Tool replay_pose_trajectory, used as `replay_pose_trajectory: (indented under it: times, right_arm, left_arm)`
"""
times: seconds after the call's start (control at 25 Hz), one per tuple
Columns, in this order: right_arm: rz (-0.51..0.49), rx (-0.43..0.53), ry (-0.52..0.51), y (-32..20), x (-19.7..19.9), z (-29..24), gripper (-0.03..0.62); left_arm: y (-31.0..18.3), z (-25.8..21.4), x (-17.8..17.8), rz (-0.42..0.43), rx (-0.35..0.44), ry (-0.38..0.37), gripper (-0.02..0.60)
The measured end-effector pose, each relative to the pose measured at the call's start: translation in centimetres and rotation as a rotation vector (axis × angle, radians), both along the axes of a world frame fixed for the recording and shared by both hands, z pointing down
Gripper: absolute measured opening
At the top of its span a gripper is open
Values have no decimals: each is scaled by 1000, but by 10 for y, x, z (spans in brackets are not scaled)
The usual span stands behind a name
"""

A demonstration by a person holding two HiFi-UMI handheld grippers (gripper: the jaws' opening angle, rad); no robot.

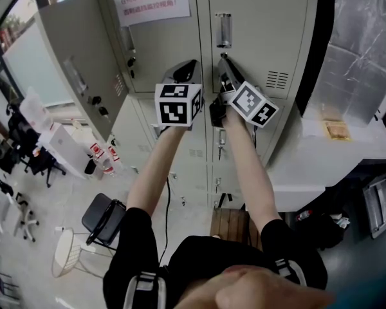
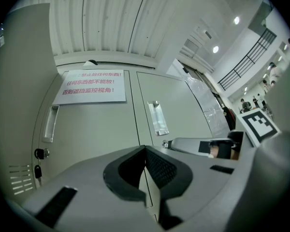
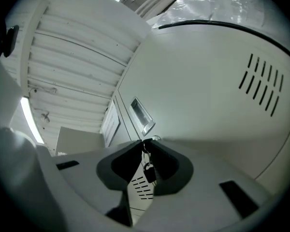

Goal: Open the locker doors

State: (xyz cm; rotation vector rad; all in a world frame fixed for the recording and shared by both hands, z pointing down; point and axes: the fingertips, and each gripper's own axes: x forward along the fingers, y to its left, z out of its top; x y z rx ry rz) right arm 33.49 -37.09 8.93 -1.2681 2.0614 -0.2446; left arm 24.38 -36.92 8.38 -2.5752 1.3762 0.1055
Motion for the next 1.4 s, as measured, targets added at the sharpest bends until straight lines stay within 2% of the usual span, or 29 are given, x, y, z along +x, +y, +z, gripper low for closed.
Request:
replay_pose_trajectory:
  times: [0.28, 0.88, 1.0, 1.24, 1.32, 1.4]
  right_arm:
    - [-47, 19, -184, 0, 2, 2, 69]
    - [-338, 77, -810, -1, 7, 13, 54]
    - [-347, 83, -826, -1, 8, 14, 54]
    - [-279, 102, -681, 1, 8, 13, 63]
    - [-260, 111, -655, 3, 12, 13, 107]
    - [-252, 117, -636, 6, 17, 15, 120]
  left_arm:
    - [3, 3, -5, 0, -2, -5, 9]
    - [13, -5, -10, -6, 24, -25, 9]
    - [14, -7, -13, -11, 30, -25, 9]
    - [15, -7, -13, -7, 32, -16, 9]
    - [16, -6, -14, -7, 31, -9, 9]
    - [15, -5, -13, -5, 27, -2, 9]
